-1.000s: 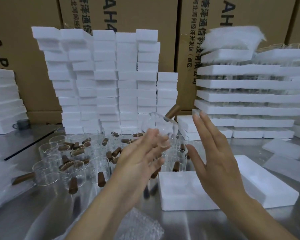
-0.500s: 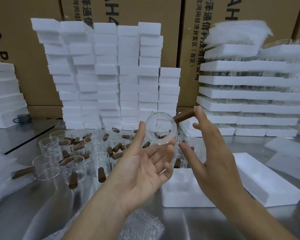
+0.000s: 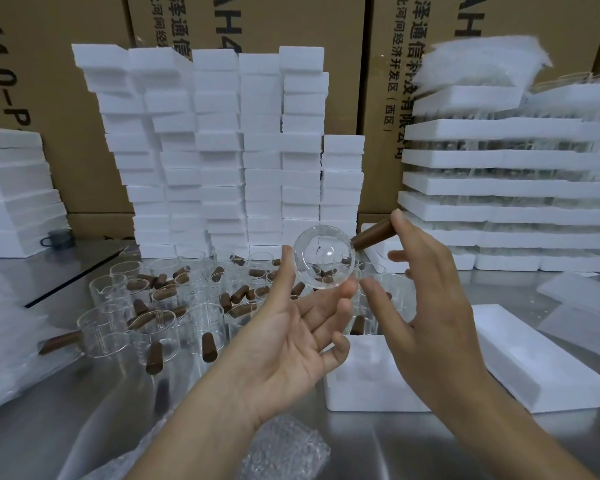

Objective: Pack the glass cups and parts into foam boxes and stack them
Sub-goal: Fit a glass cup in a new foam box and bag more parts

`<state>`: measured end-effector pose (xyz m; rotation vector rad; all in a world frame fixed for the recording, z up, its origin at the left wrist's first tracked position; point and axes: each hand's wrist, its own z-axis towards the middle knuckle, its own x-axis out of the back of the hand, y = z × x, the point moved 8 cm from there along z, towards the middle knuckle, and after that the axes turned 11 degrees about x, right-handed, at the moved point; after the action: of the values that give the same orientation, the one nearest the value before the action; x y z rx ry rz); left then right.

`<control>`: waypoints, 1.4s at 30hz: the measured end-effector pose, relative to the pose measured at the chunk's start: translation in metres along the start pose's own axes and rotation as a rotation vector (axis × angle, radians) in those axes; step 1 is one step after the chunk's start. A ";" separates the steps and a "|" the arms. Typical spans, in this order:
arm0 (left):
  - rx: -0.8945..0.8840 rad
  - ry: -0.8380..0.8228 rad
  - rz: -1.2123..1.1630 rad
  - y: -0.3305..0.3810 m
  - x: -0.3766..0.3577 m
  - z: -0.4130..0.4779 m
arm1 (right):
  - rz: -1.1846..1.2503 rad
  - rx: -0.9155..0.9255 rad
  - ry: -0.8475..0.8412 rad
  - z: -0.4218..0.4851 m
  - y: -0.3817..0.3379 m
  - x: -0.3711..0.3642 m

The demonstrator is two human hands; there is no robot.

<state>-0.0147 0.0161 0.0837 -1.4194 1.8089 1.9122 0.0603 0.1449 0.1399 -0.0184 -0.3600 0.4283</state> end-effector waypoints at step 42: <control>-0.525 0.297 0.402 0.023 0.012 -0.008 | 0.840 -0.726 -0.008 -0.036 0.020 -0.046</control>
<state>-0.0328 -0.0021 0.0931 -1.6607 1.9219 2.6565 0.0254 0.1467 0.0891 -0.9017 -0.4928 1.1052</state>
